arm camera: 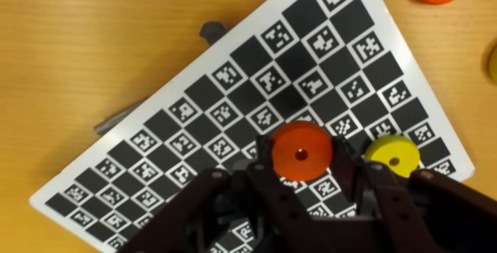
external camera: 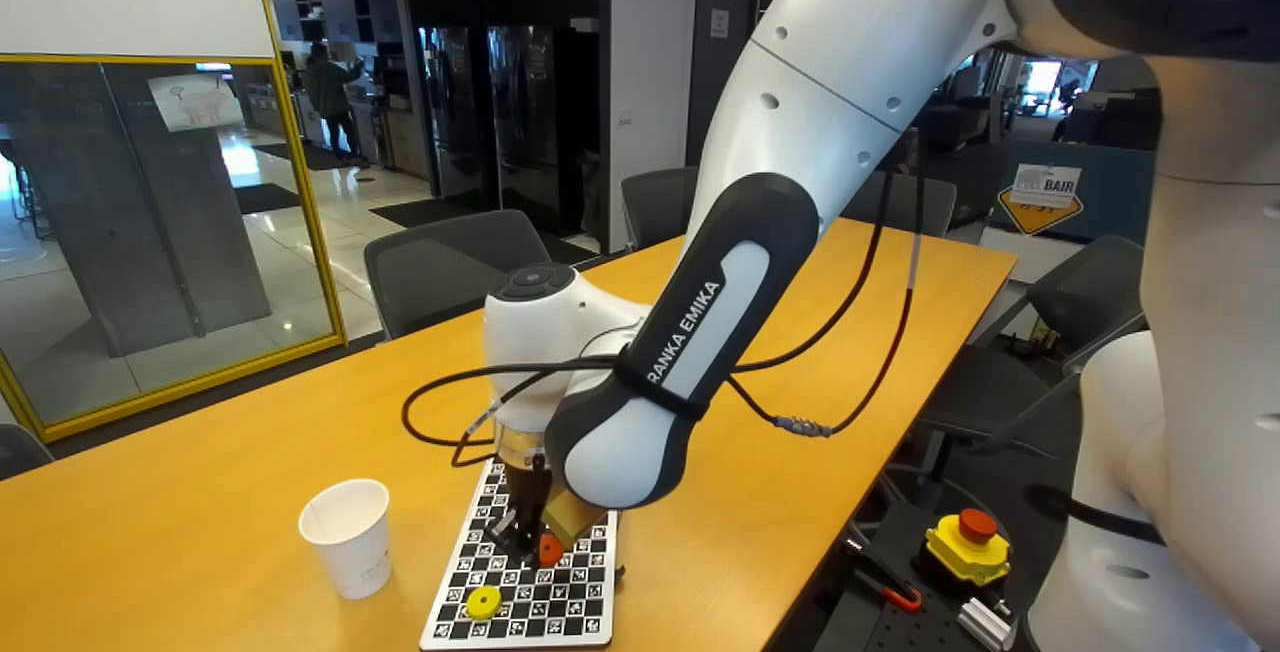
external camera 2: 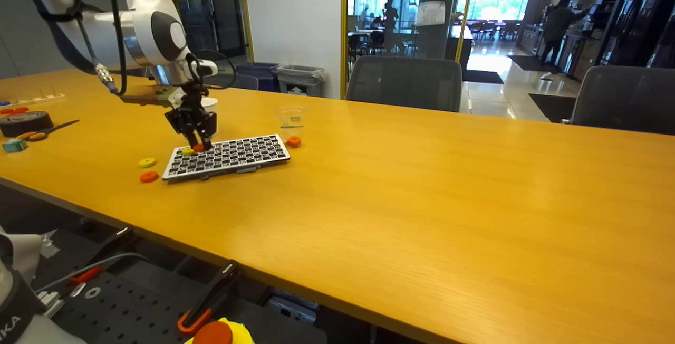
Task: Put the orange rings on the clear cup and put the yellow rings in the white cup
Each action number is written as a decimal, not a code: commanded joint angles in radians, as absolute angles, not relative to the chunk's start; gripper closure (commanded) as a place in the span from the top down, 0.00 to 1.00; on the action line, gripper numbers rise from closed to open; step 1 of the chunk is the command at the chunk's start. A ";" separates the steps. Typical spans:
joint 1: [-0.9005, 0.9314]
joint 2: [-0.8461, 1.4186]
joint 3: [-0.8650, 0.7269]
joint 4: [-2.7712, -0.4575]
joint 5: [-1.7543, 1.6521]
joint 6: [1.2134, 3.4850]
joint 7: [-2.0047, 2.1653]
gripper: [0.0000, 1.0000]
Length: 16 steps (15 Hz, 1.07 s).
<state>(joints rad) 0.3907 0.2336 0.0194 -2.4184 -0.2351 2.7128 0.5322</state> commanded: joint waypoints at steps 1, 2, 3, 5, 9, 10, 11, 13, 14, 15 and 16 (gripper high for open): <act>0.353 0.159 0.022 -2.372 -0.259 2.628 0.529 0.23; 0.331 0.153 0.027 -2.347 -0.245 2.609 0.507 0.23; 0.314 0.148 0.030 -2.327 -0.241 2.593 0.496 0.23; 0.277 0.152 0.029 -2.269 -0.237 2.562 0.470 0.23; 0.203 0.204 0.028 -2.160 -0.203 2.543 0.373 0.22; 0.185 0.221 0.027 -2.133 -0.190 2.538 0.343 0.22; 0.168 0.246 0.025 -2.100 -0.178 2.531 0.317 0.22; 0.139 0.293 0.024 -2.040 -0.153 2.513 0.266 0.22; 0.128 0.314 0.025 -2.016 -0.140 2.506 0.245 0.22; 0.121 0.341 0.024 -1.986 -0.133 2.494 0.230 0.22; 0.115 0.361 0.023 -1.962 -0.127 2.487 0.217 0.22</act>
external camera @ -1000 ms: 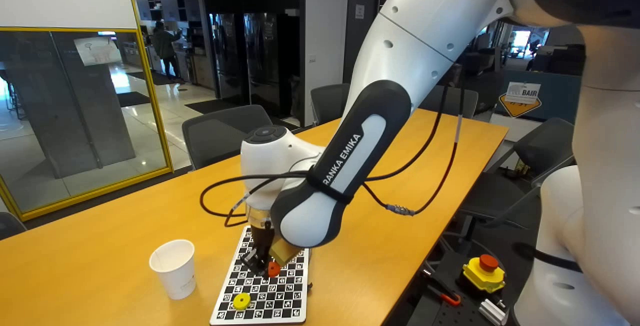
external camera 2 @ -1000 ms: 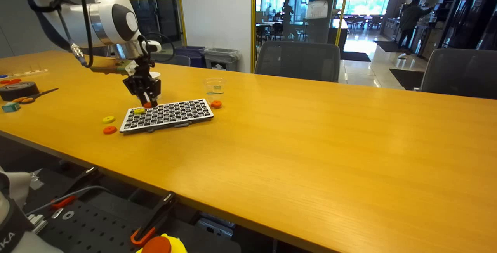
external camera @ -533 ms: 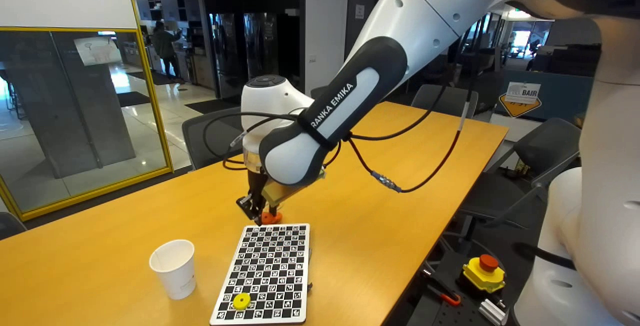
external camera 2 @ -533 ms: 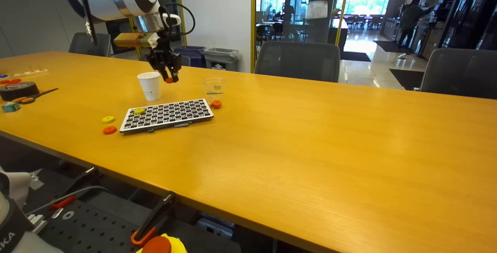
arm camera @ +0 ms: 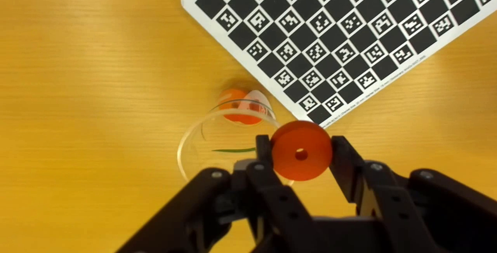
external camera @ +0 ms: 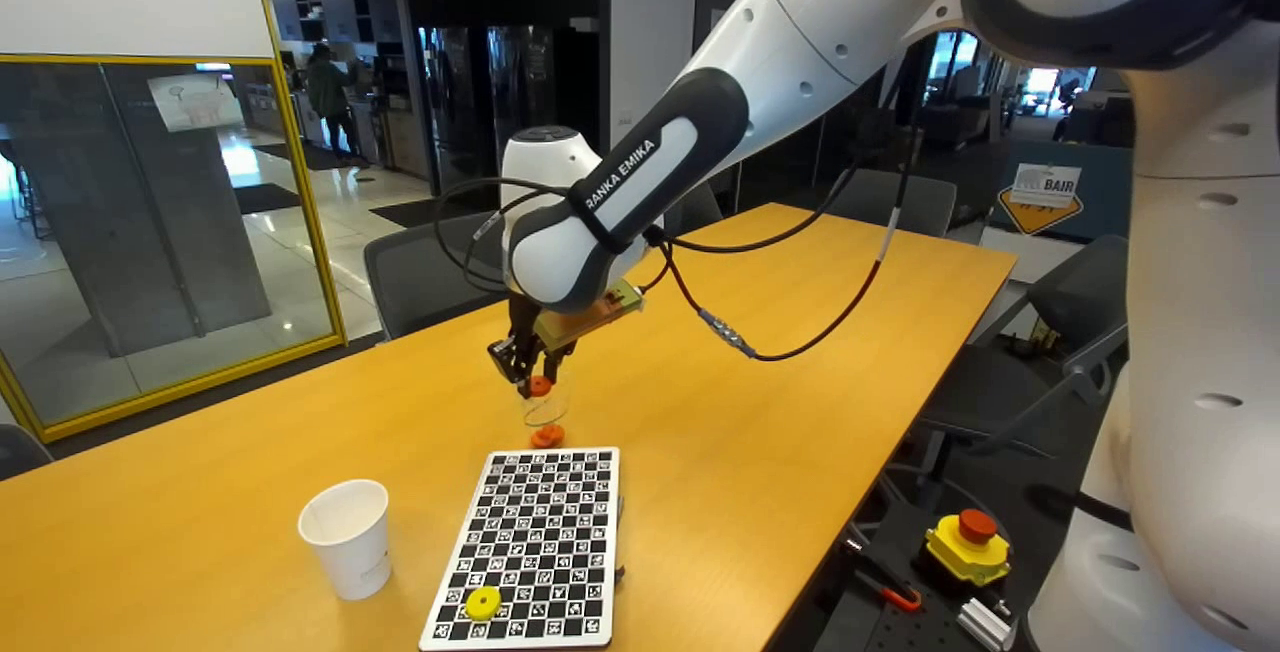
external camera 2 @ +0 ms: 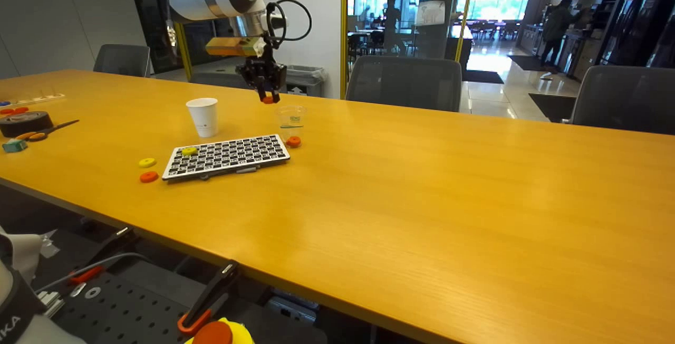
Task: Put the orange rings on the clear cup and put the yellow rings in the white cup
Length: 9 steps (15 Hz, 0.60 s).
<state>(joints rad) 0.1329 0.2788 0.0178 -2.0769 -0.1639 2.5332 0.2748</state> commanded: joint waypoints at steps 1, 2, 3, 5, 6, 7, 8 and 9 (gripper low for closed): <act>0.110 0.383 0.023 -1.937 -0.122 2.479 0.206 0.22; 0.108 0.401 0.022 -1.915 -0.117 2.471 0.198 0.22; 0.106 0.416 0.020 -1.896 -0.117 2.463 0.193 0.22; 0.105 0.439 0.014 -1.863 -0.119 2.449 0.192 0.22; 0.104 0.445 0.014 -1.854 -0.118 2.445 0.190 0.22; 0.103 0.446 0.012 -1.853 -0.119 2.446 0.190 0.22; 0.103 0.447 0.011 -1.852 -0.121 2.448 0.191 0.22; 0.102 0.442 0.010 -1.858 -0.123 2.454 0.191 0.22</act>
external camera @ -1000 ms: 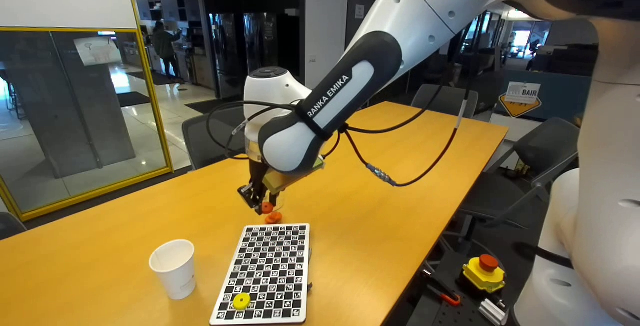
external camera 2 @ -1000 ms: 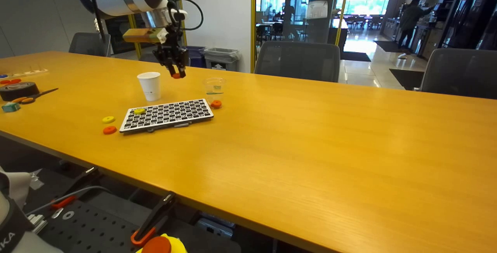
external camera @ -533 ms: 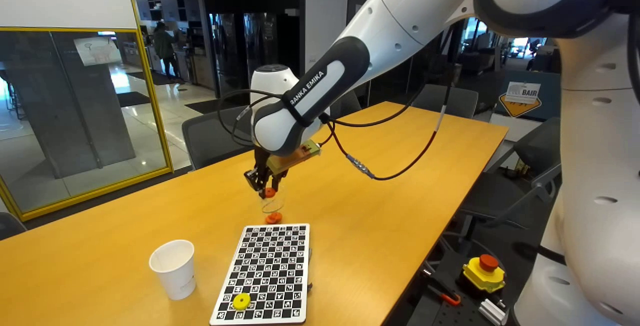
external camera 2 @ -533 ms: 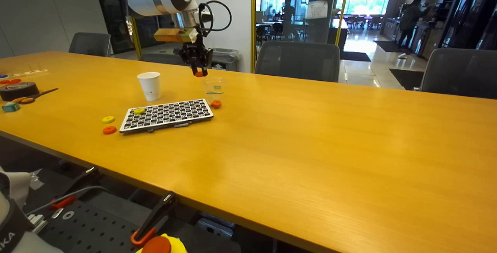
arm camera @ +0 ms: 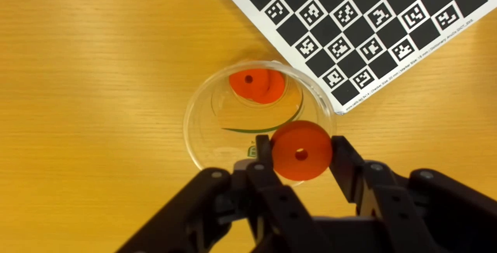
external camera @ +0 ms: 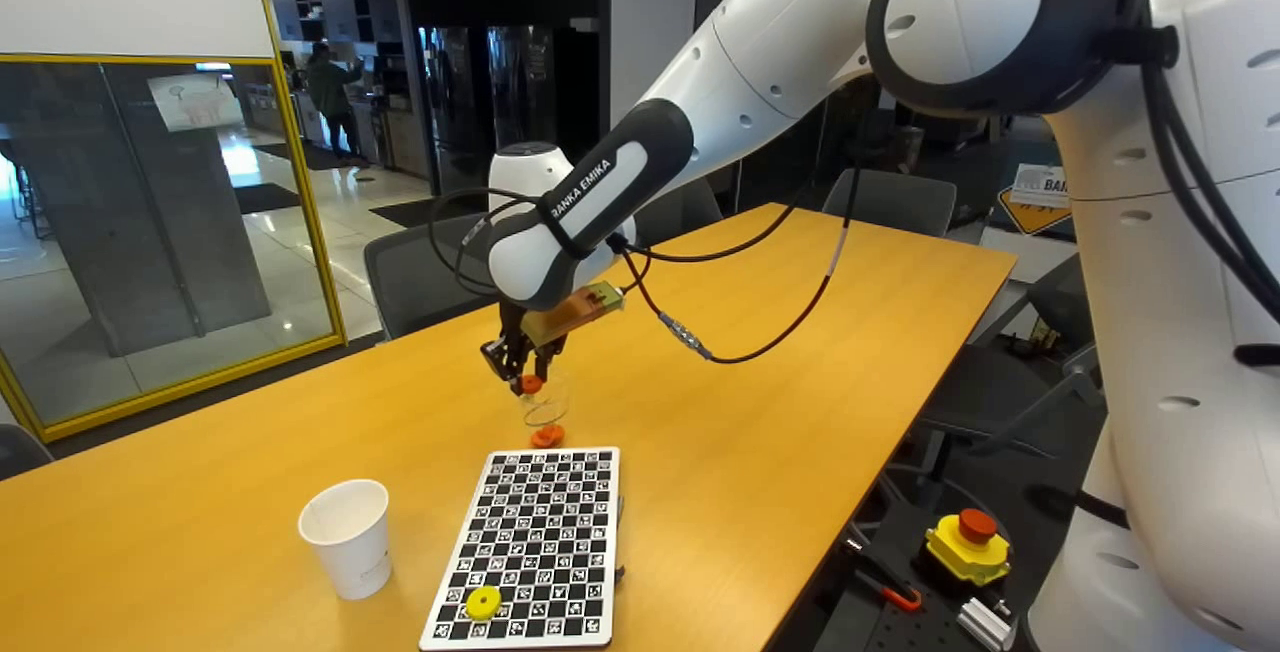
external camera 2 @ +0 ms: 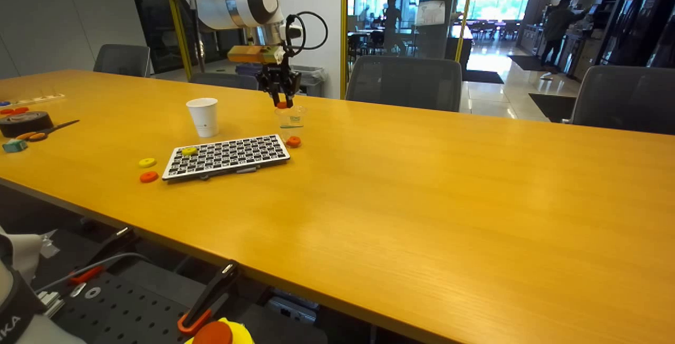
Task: Put the orange rings on the clear cup and put the yellow rings in the white cup
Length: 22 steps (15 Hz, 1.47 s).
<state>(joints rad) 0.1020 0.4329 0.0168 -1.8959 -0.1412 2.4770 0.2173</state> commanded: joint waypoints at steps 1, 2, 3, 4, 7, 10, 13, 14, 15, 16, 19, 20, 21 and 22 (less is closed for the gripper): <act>0.103 0.440 0.008 -1.861 -0.127 2.457 0.193 0.22; 0.102 0.437 0.006 -1.864 -0.128 2.456 0.194 0.22; 0.102 0.433 0.004 -1.868 -0.129 2.456 0.194 0.22; 0.103 0.432 0.001 -1.870 -0.132 2.454 0.197 0.22; 0.105 0.430 -0.008 -1.872 -0.140 2.449 0.202 0.22; 0.105 0.432 -0.016 -1.870 -0.143 2.445 0.206 0.22; 0.103 0.434 -0.021 -1.868 -0.141 2.438 0.208 0.60; 0.102 0.433 -0.022 -1.867 -0.138 2.433 0.207 0.69; 0.103 0.431 -0.023 -1.869 -0.139 2.433 0.208 0.75; 0.104 0.427 -0.024 -1.873 -0.141 2.436 0.210 0.81; 0.106 0.414 -0.026 -1.885 -0.143 2.440 0.215 1.00; 0.106 0.409 -0.027 -1.889 -0.144 2.441 0.216 1.00; 0.109 0.400 -0.028 -1.896 -0.146 2.443 0.221 1.00; 0.110 0.387 -0.028 -1.906 -0.146 2.444 0.225 1.00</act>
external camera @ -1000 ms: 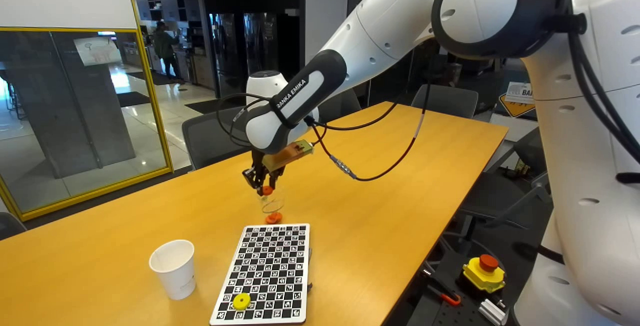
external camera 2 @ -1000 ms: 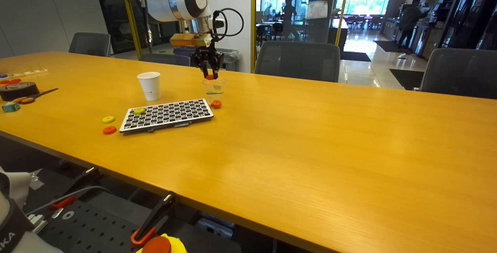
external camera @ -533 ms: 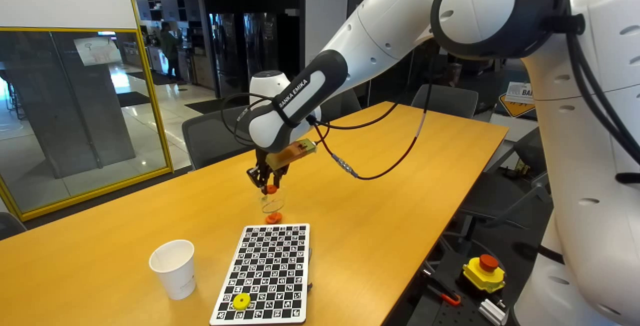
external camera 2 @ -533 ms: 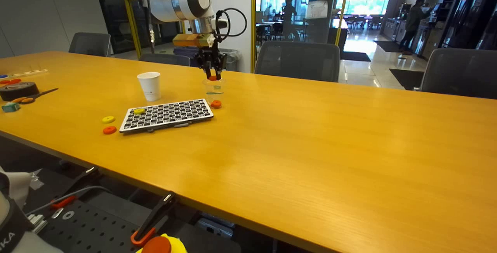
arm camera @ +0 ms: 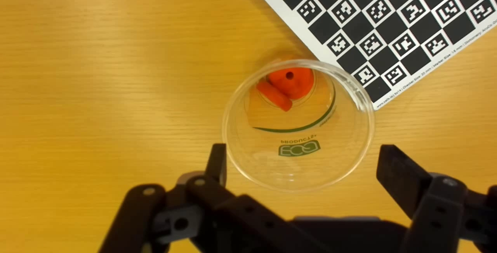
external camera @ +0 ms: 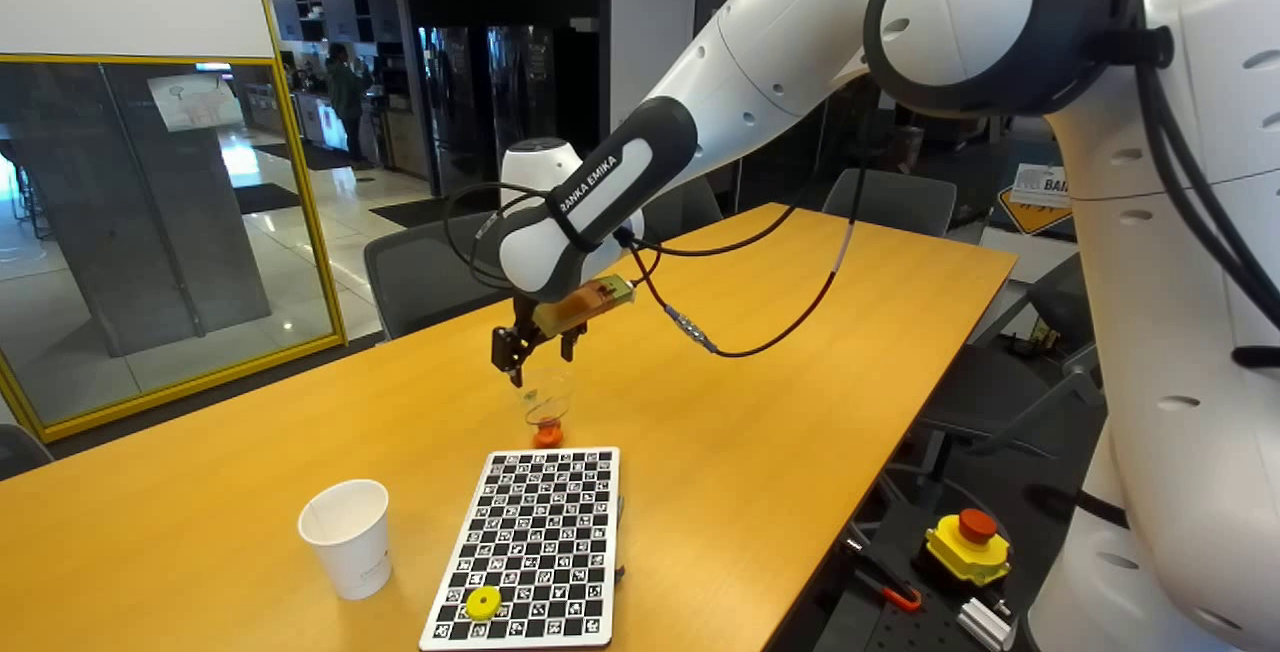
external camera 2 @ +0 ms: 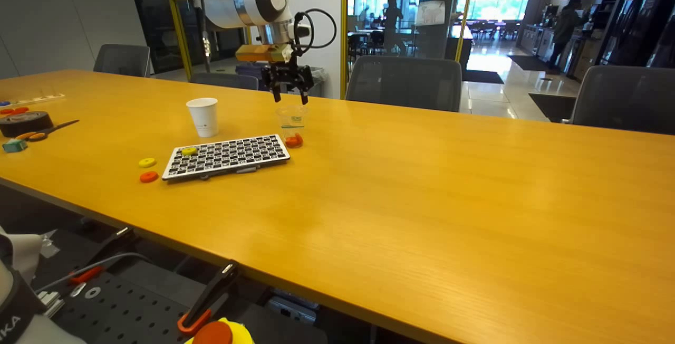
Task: Put the orange rings on the clear cup and put the yellow rings in the white cup
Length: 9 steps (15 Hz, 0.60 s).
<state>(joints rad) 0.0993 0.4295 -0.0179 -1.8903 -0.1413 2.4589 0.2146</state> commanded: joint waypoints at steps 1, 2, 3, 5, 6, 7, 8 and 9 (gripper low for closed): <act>0.110 0.366 -0.022 -1.925 -0.142 2.437 0.220 1.00; 0.112 0.350 -0.017 -1.943 -0.138 2.432 0.219 1.00; 0.110 0.329 -0.002 -1.974 -0.120 2.420 0.206 1.00; 0.114 0.291 0.024 -2.033 -0.101 2.400 0.195 1.00; 0.121 0.269 0.035 -2.070 -0.098 2.396 0.203 1.00; 0.127 0.251 0.052 -2.105 -0.089 2.395 0.200 1.00; 0.136 0.234 0.070 -2.143 -0.081 2.401 0.199 1.00; 0.145 0.220 0.088 -2.171 -0.068 2.403 0.198 1.00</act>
